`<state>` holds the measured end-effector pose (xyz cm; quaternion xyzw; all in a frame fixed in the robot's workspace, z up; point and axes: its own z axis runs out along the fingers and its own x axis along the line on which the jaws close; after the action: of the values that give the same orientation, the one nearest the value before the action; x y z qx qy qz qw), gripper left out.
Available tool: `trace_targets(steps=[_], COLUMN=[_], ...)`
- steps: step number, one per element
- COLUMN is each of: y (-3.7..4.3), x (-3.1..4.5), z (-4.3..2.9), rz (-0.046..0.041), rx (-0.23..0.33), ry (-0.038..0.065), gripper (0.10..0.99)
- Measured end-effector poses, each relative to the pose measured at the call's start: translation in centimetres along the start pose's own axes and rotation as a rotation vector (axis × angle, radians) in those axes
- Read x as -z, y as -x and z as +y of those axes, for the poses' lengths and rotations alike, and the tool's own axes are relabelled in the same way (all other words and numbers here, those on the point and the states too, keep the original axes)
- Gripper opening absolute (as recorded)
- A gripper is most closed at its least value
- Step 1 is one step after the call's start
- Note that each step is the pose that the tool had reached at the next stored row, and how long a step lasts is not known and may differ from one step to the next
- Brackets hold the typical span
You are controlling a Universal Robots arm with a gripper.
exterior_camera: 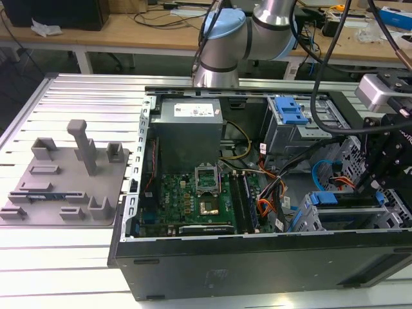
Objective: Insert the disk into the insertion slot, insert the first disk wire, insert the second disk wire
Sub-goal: 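Insert the first disk wire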
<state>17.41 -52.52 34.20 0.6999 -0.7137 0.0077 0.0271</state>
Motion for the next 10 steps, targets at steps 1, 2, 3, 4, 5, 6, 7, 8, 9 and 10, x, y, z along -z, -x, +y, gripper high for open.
trace_targets(steps=[1, 2, 3, 4, 5, 6, 7, 8, 9, 10], y=[0.00, 0.01, 0.01, 0.01, 0.02, 0.02, 0.03, 0.03, 0.03, 0.04], x=[-0.09, -0.15, -0.19, -0.33, -0.45, -0.52, -0.61, -0.68, -0.76, -0.88], z=[0.00, 0.00, -0.01, -0.01, -0.01, -0.01, -0.02, -0.02, -0.02, -0.02], rz=[0.0001, 0.0002, 0.0001, 0.0000, -0.0001, 0.0000, 0.0008, 0.0012, 0.0014, 0.0010], rx=[0.000, 0.000, 0.000, 0.000, 0.000, 0.000, 0.000, 0.000, 0.000, 0.000], ry=[0.000, 0.000, 0.000, 0.000, 0.000, 0.000, 0.000, 0.000, 0.000, 0.000], gripper=[0.165, 0.165, 0.165, 0.165, 0.165, 0.165, 0.165, 0.165, 0.165, 0.165])
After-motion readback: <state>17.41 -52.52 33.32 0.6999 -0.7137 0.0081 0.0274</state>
